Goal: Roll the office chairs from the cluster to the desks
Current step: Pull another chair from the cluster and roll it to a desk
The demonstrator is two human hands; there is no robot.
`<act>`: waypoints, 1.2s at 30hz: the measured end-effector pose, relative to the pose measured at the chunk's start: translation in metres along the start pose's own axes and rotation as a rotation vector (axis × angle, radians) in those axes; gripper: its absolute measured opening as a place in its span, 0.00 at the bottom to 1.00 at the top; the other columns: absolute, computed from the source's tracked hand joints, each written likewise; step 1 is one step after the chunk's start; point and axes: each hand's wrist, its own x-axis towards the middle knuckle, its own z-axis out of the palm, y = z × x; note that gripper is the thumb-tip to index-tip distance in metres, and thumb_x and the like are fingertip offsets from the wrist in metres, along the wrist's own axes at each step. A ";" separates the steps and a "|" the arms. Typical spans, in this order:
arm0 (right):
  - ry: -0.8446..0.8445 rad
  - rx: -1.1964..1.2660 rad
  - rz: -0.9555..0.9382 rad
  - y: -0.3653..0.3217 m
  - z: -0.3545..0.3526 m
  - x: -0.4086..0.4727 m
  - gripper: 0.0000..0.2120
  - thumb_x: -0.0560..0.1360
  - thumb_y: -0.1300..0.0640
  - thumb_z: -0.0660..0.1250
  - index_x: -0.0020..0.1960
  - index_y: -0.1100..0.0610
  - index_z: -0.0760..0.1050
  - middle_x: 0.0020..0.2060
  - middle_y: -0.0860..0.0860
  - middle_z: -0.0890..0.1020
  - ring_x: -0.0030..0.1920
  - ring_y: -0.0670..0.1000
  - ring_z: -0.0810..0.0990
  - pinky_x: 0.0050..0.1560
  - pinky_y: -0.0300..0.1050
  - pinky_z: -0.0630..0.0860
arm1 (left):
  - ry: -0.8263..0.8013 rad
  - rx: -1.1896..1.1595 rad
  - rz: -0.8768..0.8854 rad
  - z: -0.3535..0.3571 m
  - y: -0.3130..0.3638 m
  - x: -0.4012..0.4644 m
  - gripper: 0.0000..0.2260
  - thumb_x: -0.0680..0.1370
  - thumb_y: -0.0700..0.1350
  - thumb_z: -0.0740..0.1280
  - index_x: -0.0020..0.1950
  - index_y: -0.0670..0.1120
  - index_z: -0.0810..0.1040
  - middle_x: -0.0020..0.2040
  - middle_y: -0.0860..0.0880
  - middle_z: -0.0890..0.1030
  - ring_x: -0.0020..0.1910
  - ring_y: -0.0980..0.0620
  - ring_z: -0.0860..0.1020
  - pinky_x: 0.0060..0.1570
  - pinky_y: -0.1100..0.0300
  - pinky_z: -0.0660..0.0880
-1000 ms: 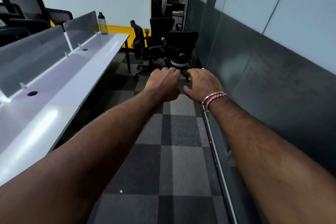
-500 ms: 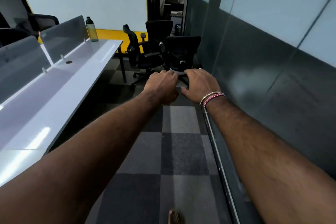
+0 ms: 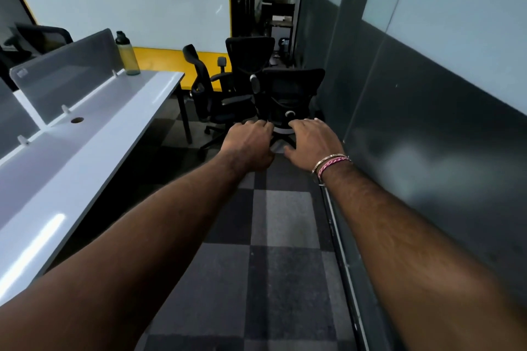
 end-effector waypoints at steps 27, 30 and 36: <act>-0.031 -0.025 0.107 0.159 0.237 0.463 0.18 0.69 0.44 0.68 0.51 0.55 0.74 0.47 0.54 0.82 0.50 0.58 0.80 0.51 0.51 0.73 | -0.058 -0.050 0.122 0.181 -0.172 0.510 0.25 0.76 0.58 0.68 0.68 0.47 0.72 0.63 0.47 0.79 0.61 0.43 0.79 0.58 0.45 0.76; -0.037 -0.030 0.092 0.196 0.264 0.511 0.18 0.68 0.44 0.68 0.51 0.55 0.75 0.47 0.54 0.82 0.49 0.58 0.79 0.52 0.51 0.73 | -0.070 -0.050 0.112 0.202 -0.169 0.569 0.25 0.77 0.59 0.68 0.68 0.47 0.72 0.63 0.47 0.79 0.62 0.43 0.78 0.58 0.46 0.75; -0.071 -0.020 0.086 0.273 0.307 0.606 0.19 0.66 0.44 0.69 0.50 0.56 0.75 0.46 0.54 0.82 0.49 0.59 0.80 0.49 0.51 0.75 | -0.100 -0.105 0.079 0.233 -0.161 0.690 0.24 0.75 0.59 0.69 0.66 0.48 0.73 0.61 0.47 0.79 0.60 0.43 0.79 0.55 0.47 0.75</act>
